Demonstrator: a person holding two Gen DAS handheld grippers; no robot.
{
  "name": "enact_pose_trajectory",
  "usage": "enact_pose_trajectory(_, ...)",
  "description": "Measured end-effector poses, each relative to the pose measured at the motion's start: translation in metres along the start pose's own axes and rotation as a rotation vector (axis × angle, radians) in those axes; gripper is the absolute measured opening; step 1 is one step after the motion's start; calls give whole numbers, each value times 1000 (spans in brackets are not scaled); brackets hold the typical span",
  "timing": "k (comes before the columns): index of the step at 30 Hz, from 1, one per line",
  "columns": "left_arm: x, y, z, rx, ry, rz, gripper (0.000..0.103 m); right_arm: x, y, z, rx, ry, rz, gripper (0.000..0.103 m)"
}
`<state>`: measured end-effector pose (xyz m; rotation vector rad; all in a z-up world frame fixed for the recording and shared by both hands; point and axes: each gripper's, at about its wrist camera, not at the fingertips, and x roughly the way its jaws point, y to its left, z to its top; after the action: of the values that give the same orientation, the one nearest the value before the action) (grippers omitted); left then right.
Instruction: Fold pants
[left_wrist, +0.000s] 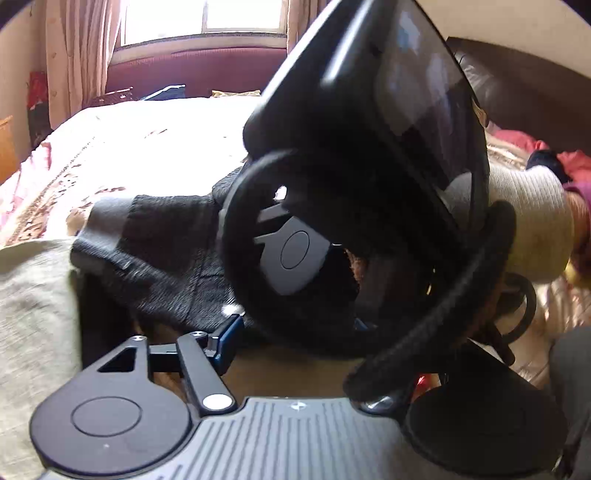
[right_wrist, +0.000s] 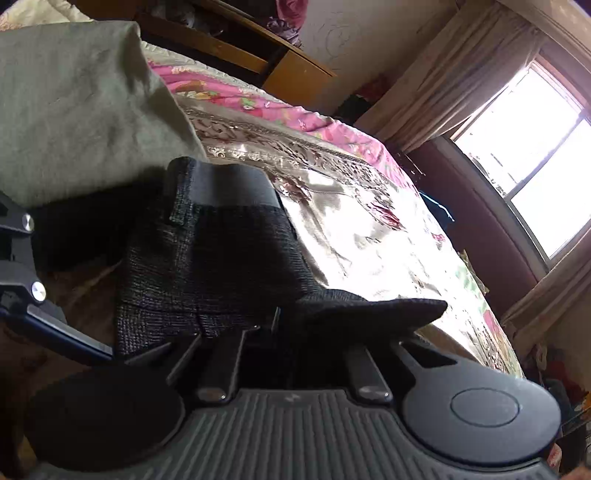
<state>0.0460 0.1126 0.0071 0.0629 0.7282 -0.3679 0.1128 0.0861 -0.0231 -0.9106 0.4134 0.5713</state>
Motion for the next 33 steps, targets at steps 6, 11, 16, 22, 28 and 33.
enact_pose_trajectory(6,-5,15,-20,-62,-2,-39,80,-6,-9,-5,114,2,24,25)
enact_pose_trajectory(11,-7,26,-19,-92,-31,-69,80,-17,-71,-7,585,-13,195,37)
enact_pose_trajectory(16,-15,29,-23,-100,-69,-71,80,-11,-115,-40,1108,-51,320,44)
enact_pose_trajectory(22,-24,29,-27,-126,-83,-76,80,-18,-81,10,766,-40,94,10)
enact_pose_trajectory(28,-26,32,-33,-142,-66,-51,80,-6,-2,45,230,-50,50,6)
enact_pose_trajectory(33,-24,33,-38,-157,-48,-43,79,0,11,49,173,-63,14,8)
